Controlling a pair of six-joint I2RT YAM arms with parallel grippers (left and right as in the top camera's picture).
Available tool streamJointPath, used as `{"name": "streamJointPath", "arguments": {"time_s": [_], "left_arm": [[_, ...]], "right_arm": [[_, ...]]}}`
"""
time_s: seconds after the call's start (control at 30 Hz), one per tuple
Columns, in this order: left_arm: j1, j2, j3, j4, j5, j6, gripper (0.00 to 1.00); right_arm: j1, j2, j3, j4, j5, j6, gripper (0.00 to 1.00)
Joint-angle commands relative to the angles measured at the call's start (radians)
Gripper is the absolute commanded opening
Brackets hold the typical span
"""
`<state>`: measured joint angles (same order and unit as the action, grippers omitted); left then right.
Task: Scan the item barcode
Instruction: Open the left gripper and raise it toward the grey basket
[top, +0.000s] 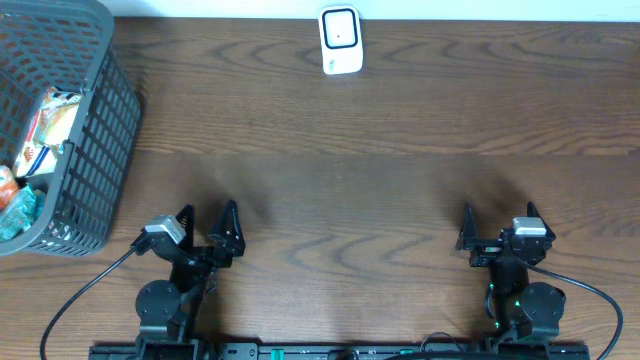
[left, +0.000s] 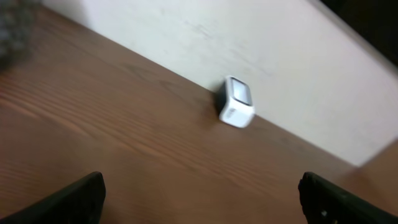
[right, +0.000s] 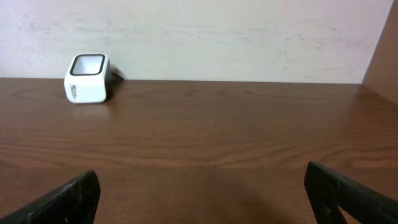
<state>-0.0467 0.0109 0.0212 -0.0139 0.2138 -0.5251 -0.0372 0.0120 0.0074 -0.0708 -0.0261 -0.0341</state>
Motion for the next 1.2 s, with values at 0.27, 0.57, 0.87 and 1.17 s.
{"name": "streamJointPath", "arguments": {"time_s": [0.27,0.57,0.87,1.17], "left_arm": [[0.003,-0.007,-0.006,0.306,0.145,-0.109,0.98],[0.003,-0.007,0.093,0.468,0.144,-0.108,0.98],[0.004,0.009,0.171,0.468,0.132,-0.051,0.97],[0.004,0.117,0.222,0.468,0.099,-0.033,0.97]], "right_arm": [[-0.008,-0.005,-0.002,-0.004,0.005,-0.008,0.99],[-0.008,-0.005,-0.002,-0.004,0.005,-0.008,0.99],[-0.008,-0.005,-0.002,-0.004,0.005,-0.008,0.99],[-0.008,-0.005,-0.002,-0.004,0.005,-0.008,0.99]]}}
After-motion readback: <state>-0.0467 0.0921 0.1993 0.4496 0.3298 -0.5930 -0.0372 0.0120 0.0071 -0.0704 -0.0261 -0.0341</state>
